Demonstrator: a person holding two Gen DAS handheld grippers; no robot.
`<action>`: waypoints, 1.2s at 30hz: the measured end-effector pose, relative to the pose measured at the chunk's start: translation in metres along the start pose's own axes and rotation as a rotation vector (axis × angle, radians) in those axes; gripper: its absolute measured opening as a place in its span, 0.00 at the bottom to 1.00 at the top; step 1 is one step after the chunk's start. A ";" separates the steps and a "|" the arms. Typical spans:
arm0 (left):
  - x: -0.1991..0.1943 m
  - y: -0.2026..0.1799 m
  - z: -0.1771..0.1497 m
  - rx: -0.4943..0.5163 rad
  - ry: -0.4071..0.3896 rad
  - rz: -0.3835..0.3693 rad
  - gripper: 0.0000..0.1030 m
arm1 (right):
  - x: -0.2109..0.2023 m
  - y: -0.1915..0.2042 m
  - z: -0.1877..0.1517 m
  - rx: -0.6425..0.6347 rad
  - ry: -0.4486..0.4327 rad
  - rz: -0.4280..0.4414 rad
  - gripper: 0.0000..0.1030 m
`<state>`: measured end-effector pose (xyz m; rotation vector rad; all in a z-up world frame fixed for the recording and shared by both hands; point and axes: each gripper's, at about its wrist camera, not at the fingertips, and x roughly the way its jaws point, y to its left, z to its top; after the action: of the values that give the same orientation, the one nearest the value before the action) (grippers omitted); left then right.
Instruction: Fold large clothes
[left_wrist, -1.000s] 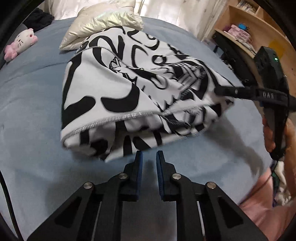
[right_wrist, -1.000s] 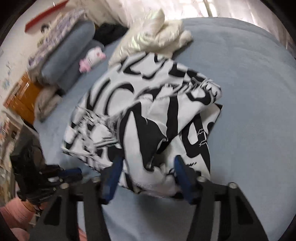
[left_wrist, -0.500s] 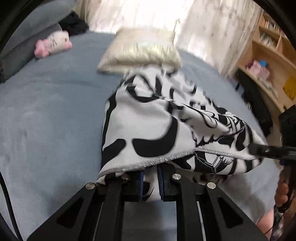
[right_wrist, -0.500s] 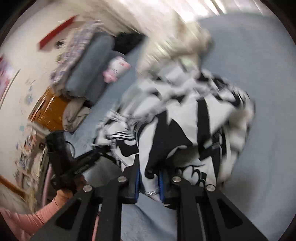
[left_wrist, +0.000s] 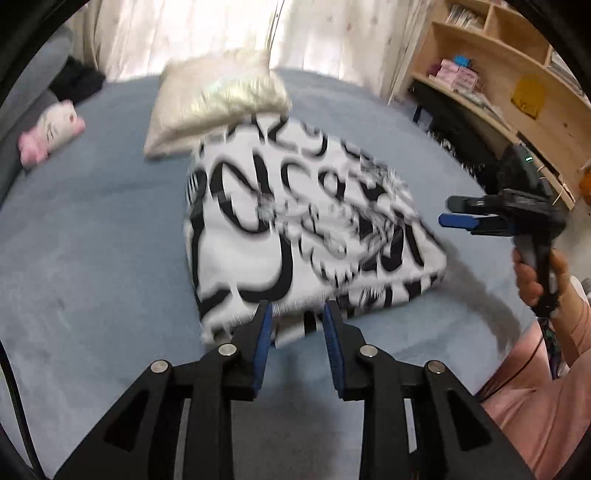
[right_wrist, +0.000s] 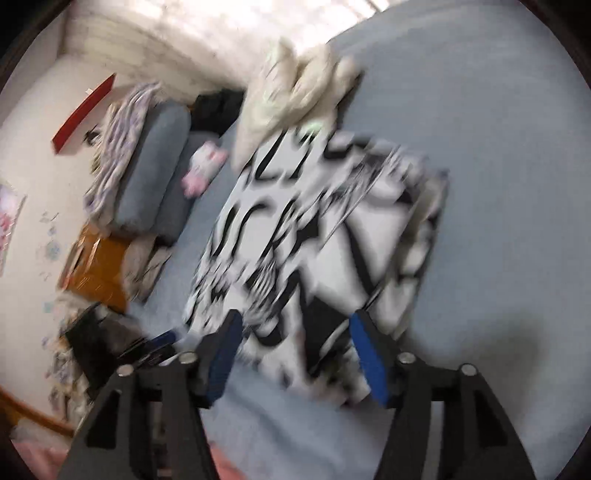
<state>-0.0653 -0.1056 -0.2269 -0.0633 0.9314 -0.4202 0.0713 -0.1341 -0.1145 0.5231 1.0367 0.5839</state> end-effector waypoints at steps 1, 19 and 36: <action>0.001 -0.001 0.007 -0.003 -0.017 0.015 0.32 | 0.003 -0.005 0.008 0.018 -0.014 -0.041 0.65; 0.098 0.014 0.041 -0.125 0.036 0.125 0.43 | 0.066 -0.053 0.043 0.093 -0.013 -0.215 0.15; 0.140 0.119 0.046 -0.511 0.252 -0.238 0.94 | 0.057 -0.075 0.012 0.303 0.126 0.043 0.90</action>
<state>0.0824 -0.0551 -0.3337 -0.6027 1.2695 -0.4057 0.1189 -0.1528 -0.1948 0.7837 1.2454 0.5046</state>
